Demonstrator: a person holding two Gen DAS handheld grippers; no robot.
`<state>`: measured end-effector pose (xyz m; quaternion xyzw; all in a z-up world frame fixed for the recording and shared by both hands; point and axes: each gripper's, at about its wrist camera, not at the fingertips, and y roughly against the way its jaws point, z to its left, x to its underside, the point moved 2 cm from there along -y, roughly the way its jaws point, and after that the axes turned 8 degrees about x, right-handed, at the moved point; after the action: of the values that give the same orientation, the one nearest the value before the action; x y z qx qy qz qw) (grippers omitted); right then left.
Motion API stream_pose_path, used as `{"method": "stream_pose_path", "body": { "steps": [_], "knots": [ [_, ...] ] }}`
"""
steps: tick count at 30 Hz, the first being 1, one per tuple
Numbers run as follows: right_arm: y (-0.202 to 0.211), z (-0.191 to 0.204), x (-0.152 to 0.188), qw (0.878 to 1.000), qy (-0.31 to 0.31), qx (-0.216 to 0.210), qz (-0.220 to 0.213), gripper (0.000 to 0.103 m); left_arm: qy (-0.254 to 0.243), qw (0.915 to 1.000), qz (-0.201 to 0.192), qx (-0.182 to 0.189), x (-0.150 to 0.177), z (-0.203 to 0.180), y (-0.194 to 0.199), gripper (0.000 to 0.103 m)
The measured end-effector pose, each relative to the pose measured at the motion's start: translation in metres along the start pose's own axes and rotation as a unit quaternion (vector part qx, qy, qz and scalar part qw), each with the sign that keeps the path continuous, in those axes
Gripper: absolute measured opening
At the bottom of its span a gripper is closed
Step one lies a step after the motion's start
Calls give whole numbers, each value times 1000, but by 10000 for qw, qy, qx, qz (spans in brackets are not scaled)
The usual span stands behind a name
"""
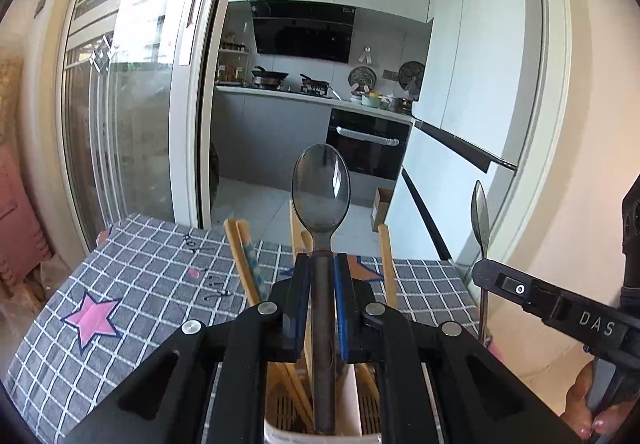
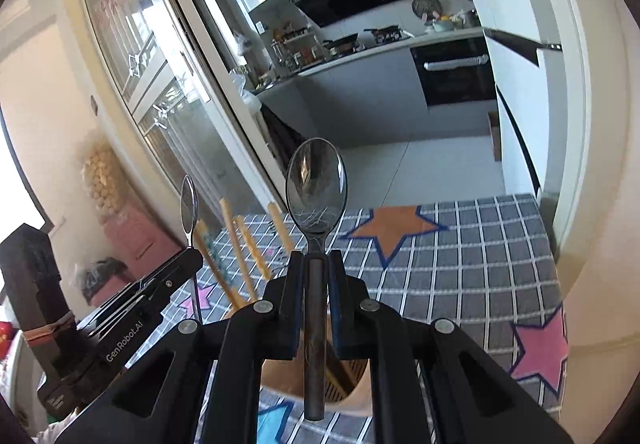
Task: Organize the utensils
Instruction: 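Lift both held spoons and carry them over the beige holder, then lower both spoons into the beige holder while both tools open to release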
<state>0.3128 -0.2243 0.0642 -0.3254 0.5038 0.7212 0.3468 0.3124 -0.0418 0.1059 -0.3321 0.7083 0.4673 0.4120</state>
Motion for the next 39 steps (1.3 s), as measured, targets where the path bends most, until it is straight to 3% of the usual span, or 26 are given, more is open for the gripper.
{"method": "stream_pose_path", "body": {
  "steps": [6, 16, 22, 39],
  "knots": [
    [-21, 9, 1, 9987, 302, 86, -392, 12, -73, 9995, -283, -115, 6, 0, -15, 42],
    [-33, 21, 44, 9877, 1118, 560, -934, 12, -182, 9981, -466, -359, 48, 0, -18, 42],
    [-32, 25, 68, 9821, 1534, 608, -909, 12, -520, 9970, -376, -423, 67, -11, -13, 42],
    [-31, 23, 77, 9869, 1480, 470, -429, 13, -405, 9982, 314, -317, 81, 0, -13, 42]
  ]
}}
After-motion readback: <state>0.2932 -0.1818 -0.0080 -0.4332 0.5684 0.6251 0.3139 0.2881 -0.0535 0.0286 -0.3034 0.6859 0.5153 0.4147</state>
